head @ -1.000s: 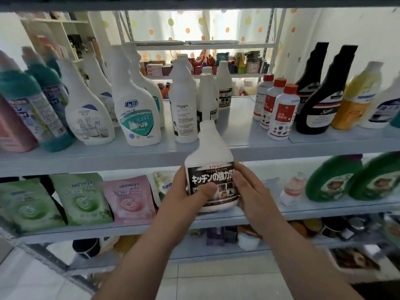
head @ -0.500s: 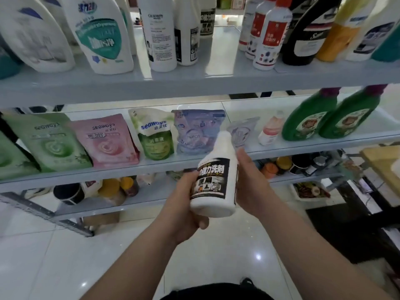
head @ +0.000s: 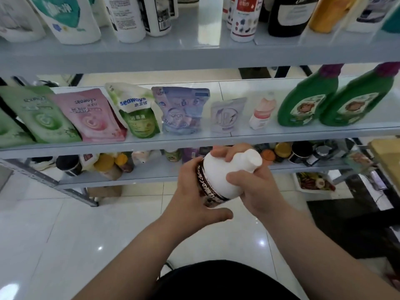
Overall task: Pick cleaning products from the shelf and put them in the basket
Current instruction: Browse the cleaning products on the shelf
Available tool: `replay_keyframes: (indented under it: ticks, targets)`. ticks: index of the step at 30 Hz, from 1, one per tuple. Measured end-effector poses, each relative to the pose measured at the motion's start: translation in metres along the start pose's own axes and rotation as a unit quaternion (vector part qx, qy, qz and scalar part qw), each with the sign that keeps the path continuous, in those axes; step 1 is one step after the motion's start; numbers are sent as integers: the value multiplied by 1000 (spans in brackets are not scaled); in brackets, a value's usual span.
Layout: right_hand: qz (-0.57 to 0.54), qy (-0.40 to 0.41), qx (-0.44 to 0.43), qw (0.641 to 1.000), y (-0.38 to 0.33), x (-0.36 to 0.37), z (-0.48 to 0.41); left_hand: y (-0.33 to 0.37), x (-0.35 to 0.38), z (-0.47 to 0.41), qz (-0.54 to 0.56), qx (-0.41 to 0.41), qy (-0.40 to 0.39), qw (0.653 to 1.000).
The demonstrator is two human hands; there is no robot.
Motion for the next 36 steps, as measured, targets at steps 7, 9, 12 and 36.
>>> replay_keyframes:
  ticks: [7,9,12,36]
  targets:
    - [53,-43,66,995,-5,-34,12,8,28,-1,39,-34,23,998]
    - [81,-34,104,991,-1,-51,13,4,46,5,108,-97,-14,989]
    - [102,2,138,985,4,-71,16,-1,82,19,238,-203,-44,949]
    - [-245,70,250,934,59,-27,3,-19,54,22,432,-367,-44,823]
Point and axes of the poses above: each hand's wrist, its own z-axis away from the middle knuckle, its own x-axis out of the palm, y = z × x, the point moved 9 cm from there along -z, towards the middle knuckle, and after that the axes turned 2 degrees about y, right-handed, at the moved point
